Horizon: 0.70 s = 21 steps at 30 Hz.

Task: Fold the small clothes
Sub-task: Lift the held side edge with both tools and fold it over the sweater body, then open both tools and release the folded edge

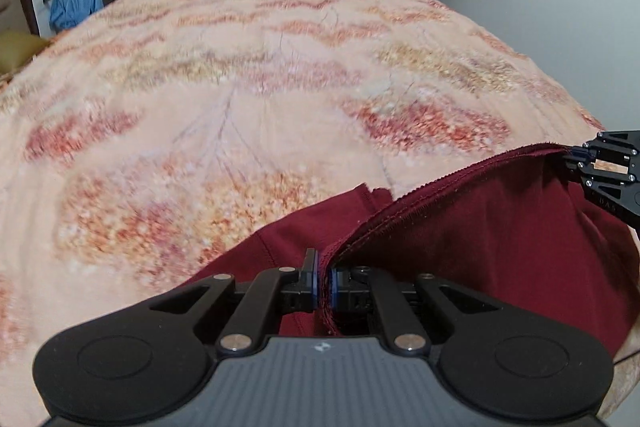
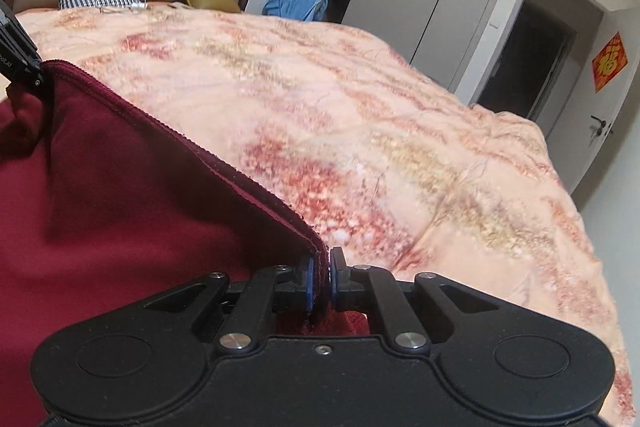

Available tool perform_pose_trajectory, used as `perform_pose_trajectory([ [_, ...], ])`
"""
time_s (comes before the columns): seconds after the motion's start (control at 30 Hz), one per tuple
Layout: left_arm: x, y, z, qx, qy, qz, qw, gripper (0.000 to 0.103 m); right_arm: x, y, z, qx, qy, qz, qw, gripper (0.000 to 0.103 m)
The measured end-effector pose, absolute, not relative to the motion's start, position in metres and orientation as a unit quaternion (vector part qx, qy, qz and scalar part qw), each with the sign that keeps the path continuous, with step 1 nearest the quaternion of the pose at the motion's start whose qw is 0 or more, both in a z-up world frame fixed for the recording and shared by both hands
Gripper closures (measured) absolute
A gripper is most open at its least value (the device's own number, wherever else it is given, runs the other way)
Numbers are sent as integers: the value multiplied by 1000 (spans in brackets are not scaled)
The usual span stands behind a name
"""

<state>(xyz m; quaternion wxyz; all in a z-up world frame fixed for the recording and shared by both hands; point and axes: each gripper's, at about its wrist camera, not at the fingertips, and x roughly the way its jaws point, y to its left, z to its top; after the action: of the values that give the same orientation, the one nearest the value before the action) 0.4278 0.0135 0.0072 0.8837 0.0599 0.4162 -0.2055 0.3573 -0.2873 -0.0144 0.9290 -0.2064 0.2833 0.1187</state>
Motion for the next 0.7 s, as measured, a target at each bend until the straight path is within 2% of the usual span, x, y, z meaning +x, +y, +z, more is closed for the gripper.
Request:
perform_pose_trajectory([
  [0.07,435,15,-2,55,422,-205,881,97,362,-287,-22,-205,287,121,928,95],
  [0.13,440,17,-9,43,429,-210,877,97,365,-289,-26,-204,290,120,927,89],
  [0.2,443,21,-14,29,433,-214,875,95,367,-293,-28,-197,288,120,929,78],
  [0.23,444,25,-15,21,435,-220,873,91,367,-295,-28,-192,288,120,931,74],
  [0.27,445,29,-16,12,438,-225,870,79,369,-299,-27,-185,288,120,932,66],
  [0.3,444,33,-15,1,439,-229,869,68,369,-302,-27,-175,287,122,934,52],
  [0.33,442,36,-13,-10,438,-229,869,42,367,-304,-26,-164,283,124,937,44],
  [0.37,439,40,-11,-19,434,-226,872,30,365,-308,-22,-153,277,127,940,28],
  [0.4,435,43,-8,-24,429,-225,875,29,361,-309,-20,-145,270,127,943,21],
  [0.43,431,45,-5,-25,425,-227,876,29,356,-310,-18,-140,262,127,946,19],
  [0.5,422,47,1,-21,415,-229,881,22,348,-311,-13,-139,254,123,949,9],
  [0.53,416,48,4,-17,406,-226,885,14,343,-311,-12,-141,249,119,951,8],
  [0.7,381,41,7,21,370,-239,898,10,313,-310,-8,-151,237,110,954,2],
])
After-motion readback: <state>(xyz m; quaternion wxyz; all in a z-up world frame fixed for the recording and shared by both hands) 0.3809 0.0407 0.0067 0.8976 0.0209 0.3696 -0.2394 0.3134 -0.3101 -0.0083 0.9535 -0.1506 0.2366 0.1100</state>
